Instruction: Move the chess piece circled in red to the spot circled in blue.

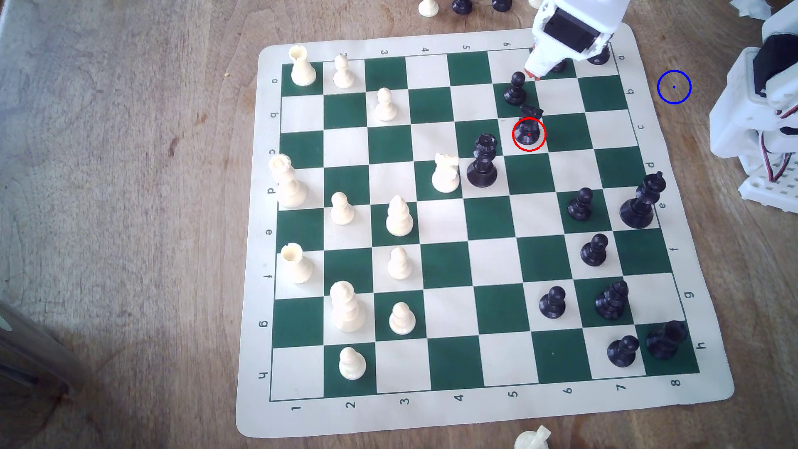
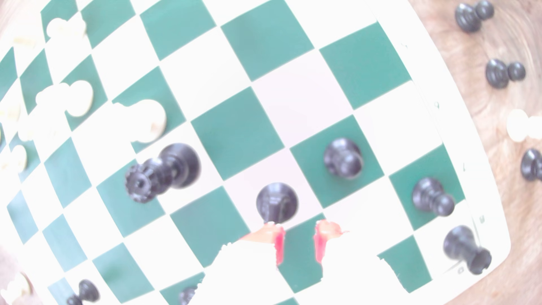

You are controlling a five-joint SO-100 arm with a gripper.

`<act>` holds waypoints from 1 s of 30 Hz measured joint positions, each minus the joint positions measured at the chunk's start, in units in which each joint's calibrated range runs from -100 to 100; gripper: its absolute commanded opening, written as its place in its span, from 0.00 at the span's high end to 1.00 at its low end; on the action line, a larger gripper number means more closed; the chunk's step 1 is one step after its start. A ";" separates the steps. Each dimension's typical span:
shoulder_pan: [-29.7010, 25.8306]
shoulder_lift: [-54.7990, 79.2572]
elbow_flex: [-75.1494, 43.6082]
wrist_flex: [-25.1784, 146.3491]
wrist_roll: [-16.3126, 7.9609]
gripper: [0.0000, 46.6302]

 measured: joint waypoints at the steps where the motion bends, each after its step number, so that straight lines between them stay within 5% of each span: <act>1: 0.07 1.68 -0.36 0.64 -0.54 0.80; 4: 1.03 3.10 -0.45 0.80 -1.22 0.73; 14: 0.00 3.77 -0.45 0.32 -4.79 0.77; 30: -4.94 4.02 7.95 0.96 -5.42 0.78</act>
